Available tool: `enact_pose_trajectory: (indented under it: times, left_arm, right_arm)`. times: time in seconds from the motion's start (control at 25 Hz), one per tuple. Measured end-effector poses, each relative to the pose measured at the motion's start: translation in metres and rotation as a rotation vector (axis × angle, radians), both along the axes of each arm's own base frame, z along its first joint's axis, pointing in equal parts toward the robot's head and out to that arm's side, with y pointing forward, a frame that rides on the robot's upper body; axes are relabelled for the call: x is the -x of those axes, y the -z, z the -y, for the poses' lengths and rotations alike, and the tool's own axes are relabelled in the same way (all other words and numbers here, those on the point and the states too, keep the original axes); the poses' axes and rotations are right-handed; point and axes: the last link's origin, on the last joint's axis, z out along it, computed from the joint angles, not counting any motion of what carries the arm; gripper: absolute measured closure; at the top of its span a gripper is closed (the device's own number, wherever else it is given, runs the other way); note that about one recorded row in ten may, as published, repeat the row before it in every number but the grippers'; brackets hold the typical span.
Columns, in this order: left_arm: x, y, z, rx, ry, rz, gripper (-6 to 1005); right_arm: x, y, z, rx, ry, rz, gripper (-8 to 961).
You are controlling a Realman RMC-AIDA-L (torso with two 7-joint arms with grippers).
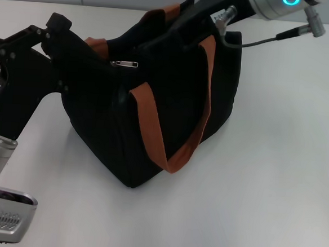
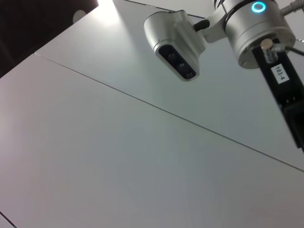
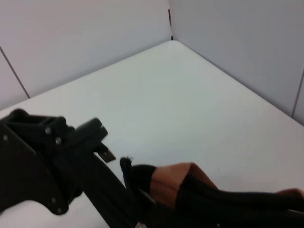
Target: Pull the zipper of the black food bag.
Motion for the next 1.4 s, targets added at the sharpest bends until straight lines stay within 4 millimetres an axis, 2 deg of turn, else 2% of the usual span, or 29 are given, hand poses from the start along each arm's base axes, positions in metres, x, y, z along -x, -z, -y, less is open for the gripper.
enact_pose_trajectory:
  times: [0.24, 0.6, 1.12, 1.16, 1.4]
  left_arm:
    - [0.001, -0.001, 0.0, -0.005, -0.008, 0.005, 975]
    - [0.009, 0.001, 0.006, -0.003, -0.056, 0.017, 973]
    - [0.015, 0.002, 0.016, 0.0, -0.092, 0.028, 972]
    - [0.015, 0.002, 0.016, 0.002, -0.092, 0.028, 971]
    - [0.015, 0.003, 0.017, 0.006, -0.091, 0.028, 971]
  right_arm:
    - [-0.001, -0.013, 0.003, -0.016, -0.112, 0.0, 117]
    - [0.003, -0.012, 0.009, 0.024, -0.211, -0.003, 161]
    - [0.009, 0.02, -0.009, 0.088, -0.186, 0.011, 273]
    - [0.013, 0.022, -0.008, 0.1, -0.19, -0.001, 391]
    - [0.018, 0.025, -0.004, 0.129, -0.197, -0.022, 411]
